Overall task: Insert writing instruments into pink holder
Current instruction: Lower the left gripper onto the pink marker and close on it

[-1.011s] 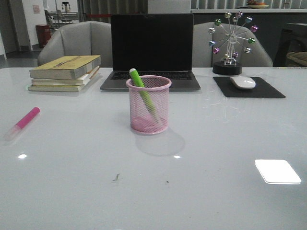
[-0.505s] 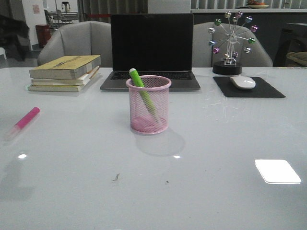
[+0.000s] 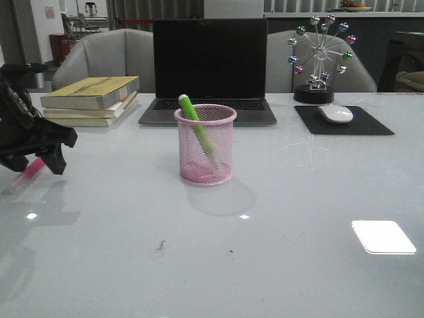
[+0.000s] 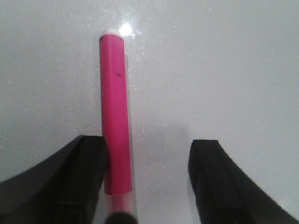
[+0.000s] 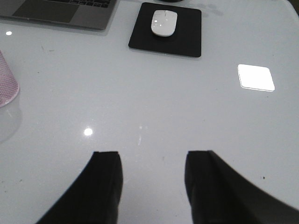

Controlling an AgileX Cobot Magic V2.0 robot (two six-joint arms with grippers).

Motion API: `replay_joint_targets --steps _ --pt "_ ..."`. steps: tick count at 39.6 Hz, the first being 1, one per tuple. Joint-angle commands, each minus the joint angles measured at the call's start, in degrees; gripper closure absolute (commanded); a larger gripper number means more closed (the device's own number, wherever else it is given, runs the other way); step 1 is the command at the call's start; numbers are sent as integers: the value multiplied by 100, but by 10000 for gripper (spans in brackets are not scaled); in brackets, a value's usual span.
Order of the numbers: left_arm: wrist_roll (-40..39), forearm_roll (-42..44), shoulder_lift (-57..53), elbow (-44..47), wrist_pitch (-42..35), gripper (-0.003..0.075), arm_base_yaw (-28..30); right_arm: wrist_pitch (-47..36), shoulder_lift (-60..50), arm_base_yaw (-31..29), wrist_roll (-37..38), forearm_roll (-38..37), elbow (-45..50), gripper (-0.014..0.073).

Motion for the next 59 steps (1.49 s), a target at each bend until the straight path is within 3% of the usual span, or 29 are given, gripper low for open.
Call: replay_joint_targets --steps 1,13,28,35,42,50,59 --pt "-26 -41 -237 -185 -268 286 -40 -268 -40 -44 -36 -36 -166 160" --pt "-26 56 -140 -199 -209 367 -28 -155 -40 -44 -36 -36 -166 160" --pt "-26 62 256 -447 637 376 -28 -138 -40 -44 -36 -36 -166 160" --pt "-26 62 256 -447 1318 470 -28 -99 -40 -44 -36 -36 -166 160" --pt "-26 62 256 -447 1685 510 -28 -60 -40 -44 -36 -36 -166 160" --pt "-26 62 256 -447 1621 628 -28 -60 -40 -44 -36 -36 -166 160" --pt "-26 62 204 -733 1246 626 -28 -55 -40 -44 -36 -36 -166 160"
